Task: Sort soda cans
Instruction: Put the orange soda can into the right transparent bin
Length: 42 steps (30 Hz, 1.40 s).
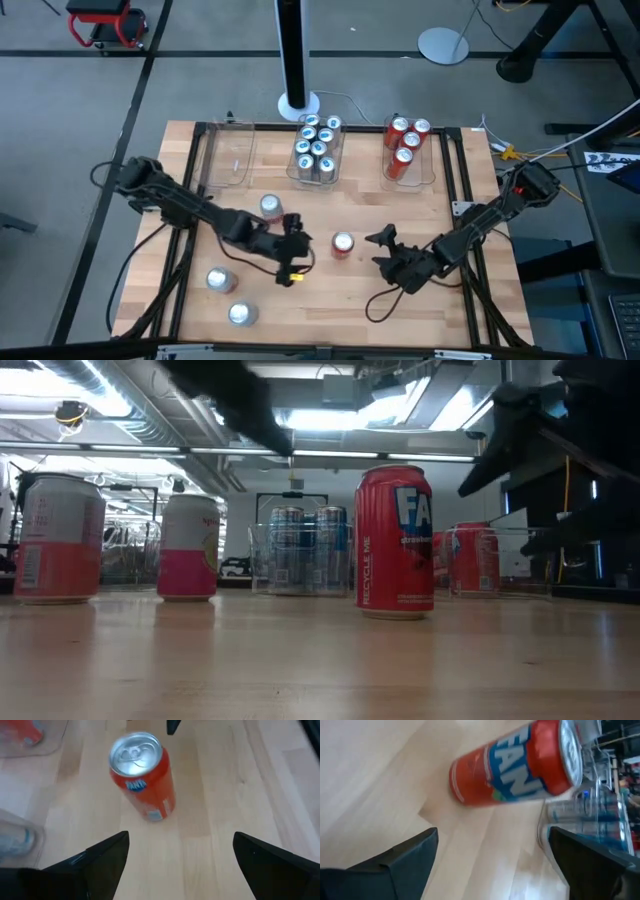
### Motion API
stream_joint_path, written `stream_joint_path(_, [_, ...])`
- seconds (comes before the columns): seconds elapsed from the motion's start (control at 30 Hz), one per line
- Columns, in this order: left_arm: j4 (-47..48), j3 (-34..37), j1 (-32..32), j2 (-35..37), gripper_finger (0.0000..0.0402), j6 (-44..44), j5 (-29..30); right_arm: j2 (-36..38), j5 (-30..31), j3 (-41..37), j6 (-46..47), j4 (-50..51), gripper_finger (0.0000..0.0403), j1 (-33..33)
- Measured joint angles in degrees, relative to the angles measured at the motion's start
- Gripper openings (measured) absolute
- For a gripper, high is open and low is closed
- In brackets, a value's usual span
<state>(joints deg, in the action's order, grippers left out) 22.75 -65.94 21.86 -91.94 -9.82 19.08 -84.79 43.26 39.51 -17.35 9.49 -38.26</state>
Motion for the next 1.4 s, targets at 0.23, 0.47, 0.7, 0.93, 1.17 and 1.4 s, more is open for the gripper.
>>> stream_joint_path(0.23, [-9.6, 12.3, 2.0, 11.4, 0.0328, -2.3, 2.0, 0.0, -5.7, 7.4, -7.7, 6.1, 0.0396, 4.9])
stream_joint_path(0.47, [-18.8, 20.1, 3.9, 17.9, 0.0327, -0.7, 3.2, 0.0, -9.8, 18.9, -13.2, 15.9, 0.0398, 10.6])
stream_joint_path(0.7, [-35.3, 26.0, 4.4, 18.3, 0.0327, 2.7, 5.4, 0.0, -22.0, 26.6, -22.0, 16.4, 0.0399, 14.2])
stream_joint_path(0.93, [-35.6, 27.6, 4.4, 18.2, 0.0327, 2.5, 5.8, 0.0, -25.2, 29.9, -21.8, 15.5, 0.0392, 14.3])
stream_joint_path(1.17, [-34.5, 27.6, 4.7, 18.2, 0.0327, 2.5, 5.8, -3.1, -31.3, 29.9, -11.0, 12.9, 0.0392, 19.5])
stream_joint_path(1.4, [-33.1, 27.6, 4.7, 18.2, 0.0327, 2.4, 5.8, -6.7, -39.3, 29.9, -7.0, 18.0, 0.0392, 24.4])
